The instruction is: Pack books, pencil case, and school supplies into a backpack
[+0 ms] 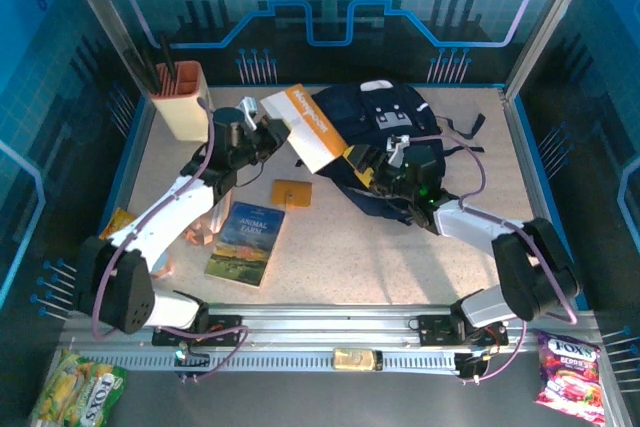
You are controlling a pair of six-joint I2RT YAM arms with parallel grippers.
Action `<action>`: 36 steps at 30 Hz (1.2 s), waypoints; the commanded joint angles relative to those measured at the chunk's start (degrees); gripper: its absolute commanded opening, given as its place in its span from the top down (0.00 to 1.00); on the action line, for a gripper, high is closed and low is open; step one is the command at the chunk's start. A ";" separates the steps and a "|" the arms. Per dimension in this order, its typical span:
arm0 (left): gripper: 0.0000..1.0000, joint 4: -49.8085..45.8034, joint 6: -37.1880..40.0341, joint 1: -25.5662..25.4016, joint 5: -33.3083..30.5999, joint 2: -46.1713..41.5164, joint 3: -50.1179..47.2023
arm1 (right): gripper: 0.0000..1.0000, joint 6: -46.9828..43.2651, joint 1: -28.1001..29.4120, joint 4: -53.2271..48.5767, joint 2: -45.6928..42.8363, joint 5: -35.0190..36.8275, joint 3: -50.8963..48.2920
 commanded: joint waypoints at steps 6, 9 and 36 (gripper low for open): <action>1.00 12.54 -11.55 0.36 0.22 8.79 6.18 | 0.14 18.38 -0.92 25.96 9.04 -1.53 2.34; 1.00 13.32 -12.95 0.36 1.17 10.02 6.41 | 0.15 19.97 -0.77 29.70 10.98 0.01 2.40; 1.00 11.04 -12.18 0.36 3.34 6.43 1.96 | 0.77 18.88 -0.96 25.51 17.27 -4.02 11.66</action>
